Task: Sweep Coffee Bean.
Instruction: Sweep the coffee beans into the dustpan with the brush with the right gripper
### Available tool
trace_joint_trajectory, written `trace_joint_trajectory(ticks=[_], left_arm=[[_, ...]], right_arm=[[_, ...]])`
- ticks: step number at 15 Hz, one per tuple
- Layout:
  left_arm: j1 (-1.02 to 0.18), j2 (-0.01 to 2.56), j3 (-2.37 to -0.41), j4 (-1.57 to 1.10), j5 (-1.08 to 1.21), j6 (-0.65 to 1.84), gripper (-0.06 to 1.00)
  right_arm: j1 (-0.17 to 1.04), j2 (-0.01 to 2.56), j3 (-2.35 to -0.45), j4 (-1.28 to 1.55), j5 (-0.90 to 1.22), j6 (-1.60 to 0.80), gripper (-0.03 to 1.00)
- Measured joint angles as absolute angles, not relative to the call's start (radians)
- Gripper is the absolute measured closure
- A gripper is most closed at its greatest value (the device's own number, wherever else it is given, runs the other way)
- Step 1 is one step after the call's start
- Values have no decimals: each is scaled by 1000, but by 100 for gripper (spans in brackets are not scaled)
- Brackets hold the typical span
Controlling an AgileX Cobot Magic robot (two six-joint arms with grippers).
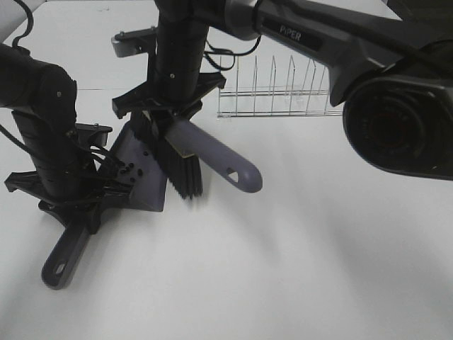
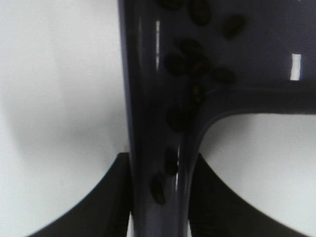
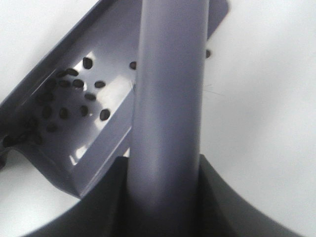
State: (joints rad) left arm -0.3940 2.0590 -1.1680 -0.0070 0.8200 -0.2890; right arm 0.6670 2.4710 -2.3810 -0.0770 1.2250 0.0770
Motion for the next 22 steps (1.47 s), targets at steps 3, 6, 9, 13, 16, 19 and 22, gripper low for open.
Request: trace_joint_trajectory(ticks=[3,6,9,13,16,19,22], left_arm=[[-394,2059,-1168,-8,819,-289,68],[-394,2059,-1168,-11,820,-289,68],[-394,2059,-1168,-11,820,-289,68],[-394,2059,-1168,-11,820,-290,68],[-394,2059,-1168,-11,821,-290,68],[-394,2059,-1168,-11,821,-291,68],[-394,2059,-1168,-11,821,-291,68]], right_arm=[[650,2368,-2382,-181,1225,82,69],[509,2280,-2363,-199,1223,82,69],[340,2175,-2203,-200,1223,82,69],[180,2120,-1960,-177,1227,82,69],[152,2120,-1847,-173,1235,81,69],[157,2120,-1795,-109,1212,70,69],[253,2120,-1794,-37,1170,36,69]])
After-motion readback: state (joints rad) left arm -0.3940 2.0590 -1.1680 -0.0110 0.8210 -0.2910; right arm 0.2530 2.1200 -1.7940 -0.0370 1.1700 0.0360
